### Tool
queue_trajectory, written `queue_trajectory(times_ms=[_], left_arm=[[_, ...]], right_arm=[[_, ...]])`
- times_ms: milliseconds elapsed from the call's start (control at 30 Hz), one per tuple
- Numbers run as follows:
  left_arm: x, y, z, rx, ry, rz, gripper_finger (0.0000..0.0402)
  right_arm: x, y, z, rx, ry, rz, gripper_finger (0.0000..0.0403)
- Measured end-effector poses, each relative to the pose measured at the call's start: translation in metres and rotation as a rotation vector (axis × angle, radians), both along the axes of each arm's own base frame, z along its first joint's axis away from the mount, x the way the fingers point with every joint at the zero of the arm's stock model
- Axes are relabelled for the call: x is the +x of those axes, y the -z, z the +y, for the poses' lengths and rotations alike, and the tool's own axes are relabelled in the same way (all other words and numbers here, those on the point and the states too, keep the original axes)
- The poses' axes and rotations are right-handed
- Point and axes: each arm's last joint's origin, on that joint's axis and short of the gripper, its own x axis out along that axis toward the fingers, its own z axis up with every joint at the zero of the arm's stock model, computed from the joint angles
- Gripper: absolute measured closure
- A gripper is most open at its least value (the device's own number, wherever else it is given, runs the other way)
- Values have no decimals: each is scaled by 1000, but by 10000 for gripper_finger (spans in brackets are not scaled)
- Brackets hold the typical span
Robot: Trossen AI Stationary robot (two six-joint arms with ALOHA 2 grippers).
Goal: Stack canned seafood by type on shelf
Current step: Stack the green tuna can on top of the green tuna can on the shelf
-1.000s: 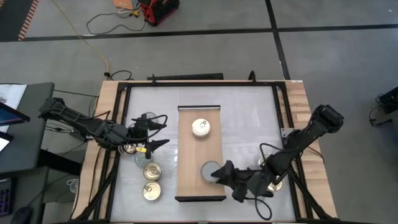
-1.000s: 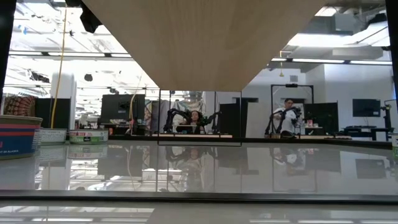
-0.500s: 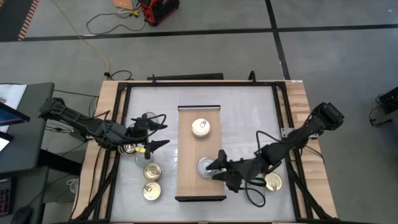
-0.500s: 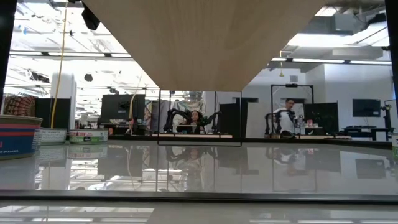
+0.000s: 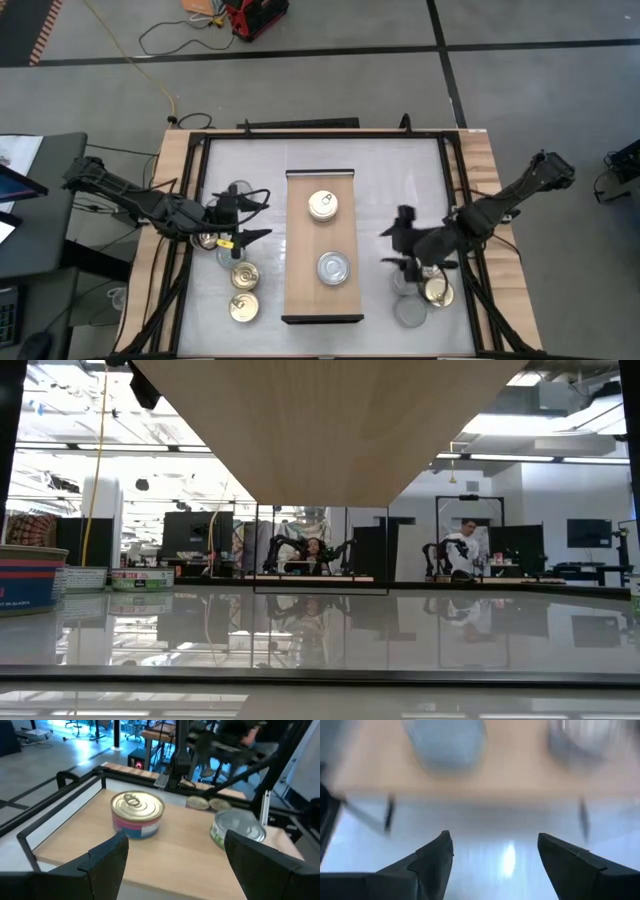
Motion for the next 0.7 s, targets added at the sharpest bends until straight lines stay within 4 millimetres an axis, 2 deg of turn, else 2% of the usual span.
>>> queue_trajectory(times_ms=[133,300,367,567,700], left_arm=[[-1,3,1,30,-6,34,86],[-1,2,1,82,-28,33,86],[-1,1,1,100,-33,29,86],[-1,1,2,154,-45,35,86],[-1,1,2,183,-51,41,86]], right_arm=[[-15,26,-8,80,105,231,108],[-18,67,-14,247,125,448,124],[-21,77,-17,284,135,511,126],[-16,92,-27,394,128,526,129],[-9,99,-33,390,115,521,141]])
